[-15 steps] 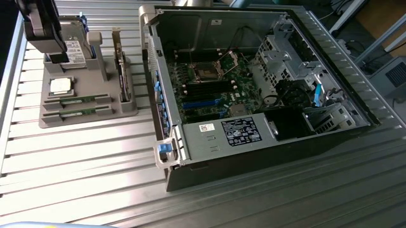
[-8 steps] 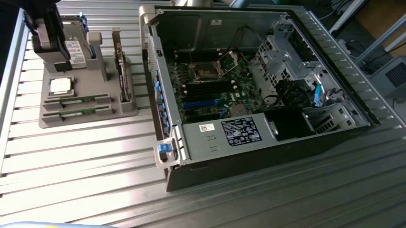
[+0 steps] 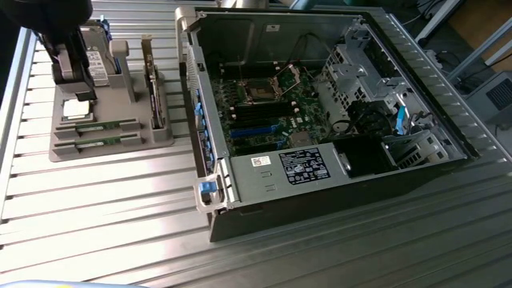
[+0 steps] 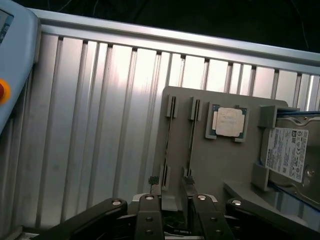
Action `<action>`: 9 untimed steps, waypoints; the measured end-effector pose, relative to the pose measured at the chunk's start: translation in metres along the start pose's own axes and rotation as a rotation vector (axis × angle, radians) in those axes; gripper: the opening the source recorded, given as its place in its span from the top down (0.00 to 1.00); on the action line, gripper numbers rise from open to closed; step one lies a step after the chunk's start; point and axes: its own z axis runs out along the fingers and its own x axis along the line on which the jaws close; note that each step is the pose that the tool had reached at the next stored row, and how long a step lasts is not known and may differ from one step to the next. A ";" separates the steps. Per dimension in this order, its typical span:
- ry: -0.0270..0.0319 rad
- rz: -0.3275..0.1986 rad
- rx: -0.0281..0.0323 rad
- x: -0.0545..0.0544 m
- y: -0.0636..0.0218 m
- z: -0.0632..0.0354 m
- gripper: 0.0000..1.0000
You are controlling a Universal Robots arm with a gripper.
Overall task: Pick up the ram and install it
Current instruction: 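Pick up the ram and move it above insertion slot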
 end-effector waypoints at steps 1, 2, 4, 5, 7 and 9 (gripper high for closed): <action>-0.0001 0.000 0.0000 0.000 -0.0002 0.0034 0.70; -0.0001 0.000 -0.0001 0.000 -0.0003 0.0057 0.70; -0.0003 0.000 0.0000 0.000 -0.0004 0.0096 0.70; -0.0005 0.000 0.0000 0.000 -0.0005 0.0120 0.70; -0.0008 0.000 0.0000 0.001 -0.0006 0.0163 0.70; -0.0009 0.000 0.0000 0.001 -0.0008 0.0190 0.70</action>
